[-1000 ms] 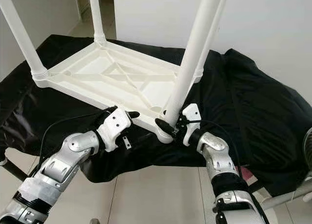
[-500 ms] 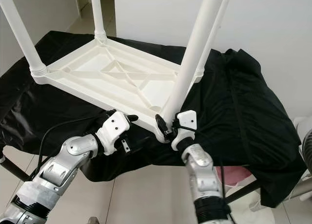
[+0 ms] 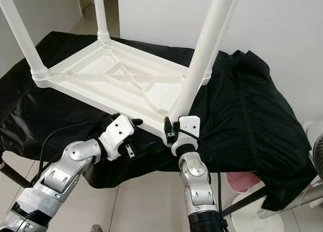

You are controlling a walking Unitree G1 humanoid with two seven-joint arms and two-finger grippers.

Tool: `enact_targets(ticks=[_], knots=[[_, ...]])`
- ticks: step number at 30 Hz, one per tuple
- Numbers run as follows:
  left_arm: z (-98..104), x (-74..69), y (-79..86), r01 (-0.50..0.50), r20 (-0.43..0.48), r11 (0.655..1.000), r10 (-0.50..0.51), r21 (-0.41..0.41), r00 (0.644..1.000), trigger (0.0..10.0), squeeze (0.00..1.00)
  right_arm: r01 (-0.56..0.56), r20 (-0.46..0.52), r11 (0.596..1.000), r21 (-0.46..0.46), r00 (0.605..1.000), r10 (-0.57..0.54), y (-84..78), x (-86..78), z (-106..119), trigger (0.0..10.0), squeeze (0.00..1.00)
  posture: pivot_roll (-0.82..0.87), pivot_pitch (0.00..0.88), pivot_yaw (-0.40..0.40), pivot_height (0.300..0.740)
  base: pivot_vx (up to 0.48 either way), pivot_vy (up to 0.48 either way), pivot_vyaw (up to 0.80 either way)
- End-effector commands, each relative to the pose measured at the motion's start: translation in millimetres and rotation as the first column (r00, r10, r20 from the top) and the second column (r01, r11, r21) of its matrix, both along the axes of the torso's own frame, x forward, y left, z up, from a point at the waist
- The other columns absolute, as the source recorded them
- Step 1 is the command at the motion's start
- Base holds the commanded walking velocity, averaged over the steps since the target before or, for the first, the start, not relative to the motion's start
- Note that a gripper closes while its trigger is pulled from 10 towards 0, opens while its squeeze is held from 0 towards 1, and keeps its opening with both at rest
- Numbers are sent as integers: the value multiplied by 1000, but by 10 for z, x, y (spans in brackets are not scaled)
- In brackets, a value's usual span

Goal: Building children table

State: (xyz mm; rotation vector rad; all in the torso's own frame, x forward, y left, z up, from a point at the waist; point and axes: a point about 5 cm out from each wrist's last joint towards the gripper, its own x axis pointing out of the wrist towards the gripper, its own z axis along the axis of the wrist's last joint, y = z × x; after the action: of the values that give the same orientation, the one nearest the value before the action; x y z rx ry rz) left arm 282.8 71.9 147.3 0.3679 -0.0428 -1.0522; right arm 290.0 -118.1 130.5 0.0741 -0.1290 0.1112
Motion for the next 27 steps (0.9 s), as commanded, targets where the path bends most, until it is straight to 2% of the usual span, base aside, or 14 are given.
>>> enact_targets(ticks=[1, 8, 10, 12, 13, 14, 15, 18, 20, 22, 26, 27], knots=[[-12, -17, -16, 26, -8, 1000, -26, 17, 1000, 10000, 0, 15, 1, 999, 37, 1000, -15, 0, -6, 13, 10000, 1000, 6, 5, -96, 740, 0, 0, 0], [-2, -6, -8, 24, -7, 1000, -24, 17, 1000, 10000, 0, -59, 56, 998, -8, 997, 59, -66, -16, 86, 10000, 1000, 3, 0, -97, 740, 0, 0, 0], [-6, -7, 1, 21, -8, 1000, -21, 17, 1000, 10000, 0, -68, 49, 994, -84, 996, 72, -151, -29, 55, 10000, 1000, 3, 0, -101, 740, 0, 0, 0], [-8, -9, 5, 20, -8, 1000, -20, 17, 1000, 10000, 0, -72, 42, 991, -109, 996, 77, -176, -34, 38, 10000, 1000, 3, 0, -101, 740, 0, 0, 0], [-12, -13, 12, 17, -10, 1000, -17, 17, 1000, 10000, 0, -93, 39, 987, -128, 994, 99, -204, -47, 24, 10000, 388, 3, 0, -102, 740, 0, 0, 0], [-12, -13, 12, 17, -10, 1000, -17, 17, 1000, 10000, 0, -93, 39, 987, -128, 994, 99, -204, -47, 24, 10000, 388, 3, 0, -102, 740, 0, 0, 0], [-15, -15, 19, 13, -11, 1000, -13, 16, 1000, 10000, 0, -118, 34, 985, -128, 992, 124, -216, -59, 13, 10000, 0, 3, 0, -102, 740, 0, 0, 0], [-13, -9, 38, 3, -13, 1000, -3, 11, 1000, 10000, 0, -175, 38, 976, -127, 983, 181, -222, -81, 13, 10000, 0, 2, 0, -100, 740, 0, 0, 0], [-13, -9, 38, 3, -13, 1000, -3, 11, 1000, 10000, 0, -175, 38, 976, -127, 983, 181, -222, -81, 13, 10000, 0, 2, 0, -100, 740, 0, 0, 0], [17, -12, 61, 10, 0, 1000, -10, 7, 1000, 10000, 0, -291, 33, 949, -125, 954, 297, -279, -68, 1, 10000, 0, -2, 0, -91, 740, 0, 0, 0], [31, -19, 70, 17, 6, 1000, -17, 4, 1000, 10000, 0, -333, 30, 933, -138, 940, 340, -316, -50, 1, 10000, 0, -2, 0, -91, 740, 0, 0, 0], [47, -2, 90, 14, 9, 1000, -14, 3, 1000, 10000, 0, -392, 12, 903, -173, 916, 400, -342, -9, -3, 10000, 0, -6, 0, -75, 740, 0, 0, 0]])
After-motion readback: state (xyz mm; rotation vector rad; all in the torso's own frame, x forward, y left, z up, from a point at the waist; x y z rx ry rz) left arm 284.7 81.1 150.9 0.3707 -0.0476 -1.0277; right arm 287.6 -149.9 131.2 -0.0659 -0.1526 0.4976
